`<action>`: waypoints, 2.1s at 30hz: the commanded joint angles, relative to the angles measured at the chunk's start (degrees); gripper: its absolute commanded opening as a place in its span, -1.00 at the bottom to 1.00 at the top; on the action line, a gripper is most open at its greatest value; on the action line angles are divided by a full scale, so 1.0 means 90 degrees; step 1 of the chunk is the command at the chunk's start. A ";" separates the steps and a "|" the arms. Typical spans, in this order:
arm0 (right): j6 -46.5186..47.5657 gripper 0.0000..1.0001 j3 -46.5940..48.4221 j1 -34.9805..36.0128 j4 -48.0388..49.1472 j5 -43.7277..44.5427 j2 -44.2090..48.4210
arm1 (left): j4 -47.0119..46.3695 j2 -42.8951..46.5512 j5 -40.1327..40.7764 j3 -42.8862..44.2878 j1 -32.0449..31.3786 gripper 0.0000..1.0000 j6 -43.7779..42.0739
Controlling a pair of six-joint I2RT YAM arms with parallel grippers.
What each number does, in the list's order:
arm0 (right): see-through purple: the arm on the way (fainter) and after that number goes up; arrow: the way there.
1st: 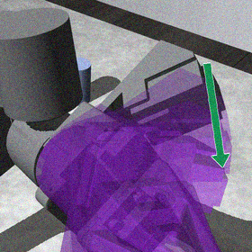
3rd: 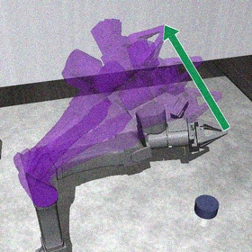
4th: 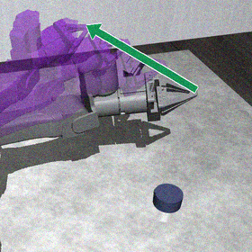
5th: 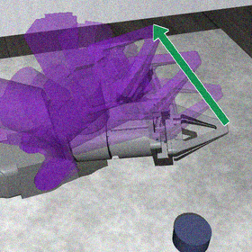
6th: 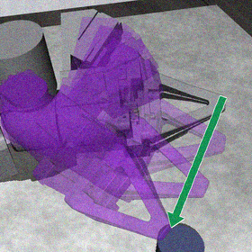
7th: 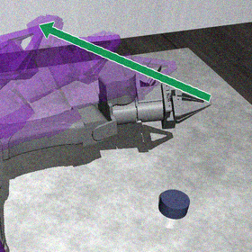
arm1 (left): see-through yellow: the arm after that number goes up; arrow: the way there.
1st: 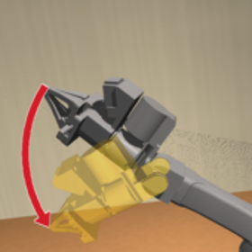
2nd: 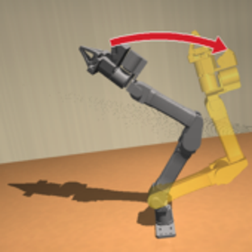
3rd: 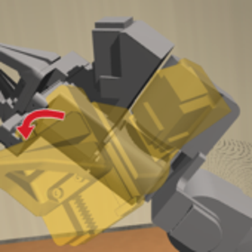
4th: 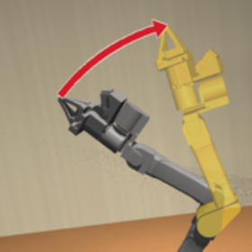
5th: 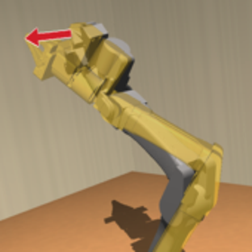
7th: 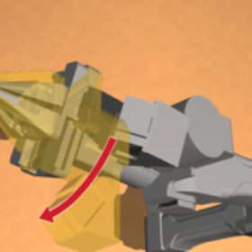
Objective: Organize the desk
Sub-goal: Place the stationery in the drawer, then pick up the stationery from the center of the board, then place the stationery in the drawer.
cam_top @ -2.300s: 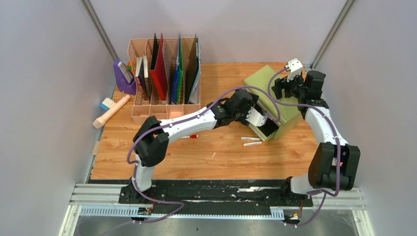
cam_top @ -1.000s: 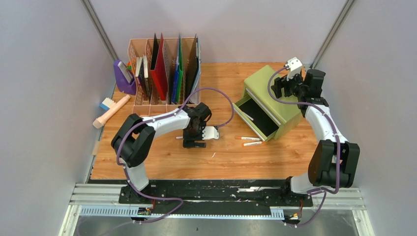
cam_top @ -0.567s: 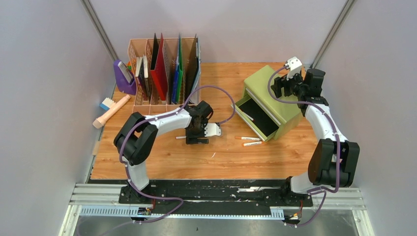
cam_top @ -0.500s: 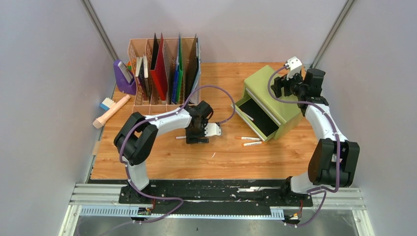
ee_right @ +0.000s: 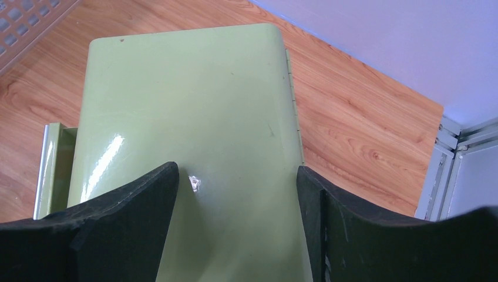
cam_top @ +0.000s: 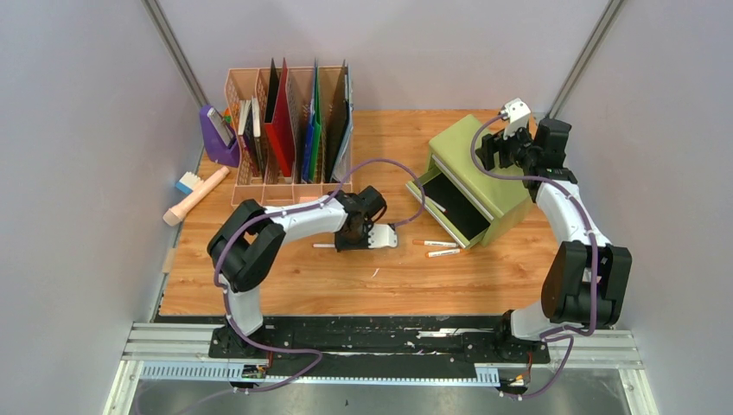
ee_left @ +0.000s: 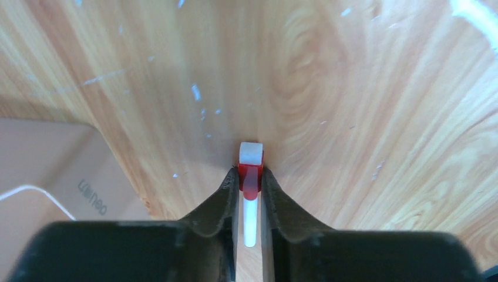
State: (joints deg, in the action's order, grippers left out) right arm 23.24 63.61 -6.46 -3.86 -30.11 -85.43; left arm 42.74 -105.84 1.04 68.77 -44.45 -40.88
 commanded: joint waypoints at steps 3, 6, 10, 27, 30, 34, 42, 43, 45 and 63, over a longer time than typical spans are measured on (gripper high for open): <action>-0.0014 0.48 -0.0223 0.0078 -0.1504 -0.0137 -0.0432 | 0.0198 -0.0225 0.0369 0.0359 -0.0862 -0.91 0.0017; -0.0005 0.48 -0.0218 0.0073 -0.1520 -0.0136 -0.0435 | 0.0533 -0.0374 0.0544 0.0804 -0.1193 -1.00 -0.0005; 0.0004 0.48 -0.0203 0.0073 -0.1543 -0.0135 -0.0435 | 0.0754 -0.0463 0.1129 0.1346 -0.1737 -1.00 -0.0284; 0.0025 0.48 -0.0135 0.0083 -0.1632 -0.0186 -0.0373 | -0.0988 -0.1116 0.2211 0.3369 -0.2337 -0.97 -0.3183; 0.0017 0.48 -0.0126 0.0083 -0.1652 -0.0194 -0.0371 | -0.1208 -0.1319 0.2043 0.3663 -0.2346 -0.96 -0.3556; -0.0036 0.48 -0.0107 0.0083 -0.1657 -0.0259 -0.0310 | -0.1373 -0.1624 0.1920 0.4066 -0.2347 -0.96 -0.3817; -0.0184 0.49 -0.0079 0.0083 -0.1658 -0.0429 -0.0078 | -0.1462 -0.2022 0.1551 0.4448 -0.2340 -0.91 -0.3971; -0.0197 0.49 -0.0075 0.0083 -0.1657 -0.0446 -0.0050 | -0.1465 -0.2040 0.1490 0.4468 -0.2338 -0.90 -0.3948; -0.0217 0.49 -0.0076 0.0082 -0.1654 -0.0461 0.0008 | -0.1491 -0.2097 0.1418 0.4469 -0.2340 -0.89 -0.3882; -0.0210 0.49 -0.0086 0.0073 -0.1667 -0.0483 -0.0027 | -0.2130 -0.1863 0.1727 0.4212 -0.2323 0.53 -0.3306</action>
State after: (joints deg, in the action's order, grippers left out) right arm 23.59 64.86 -5.65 -9.32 -34.30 -84.23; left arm 25.91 -126.61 14.76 106.65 -65.28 -72.58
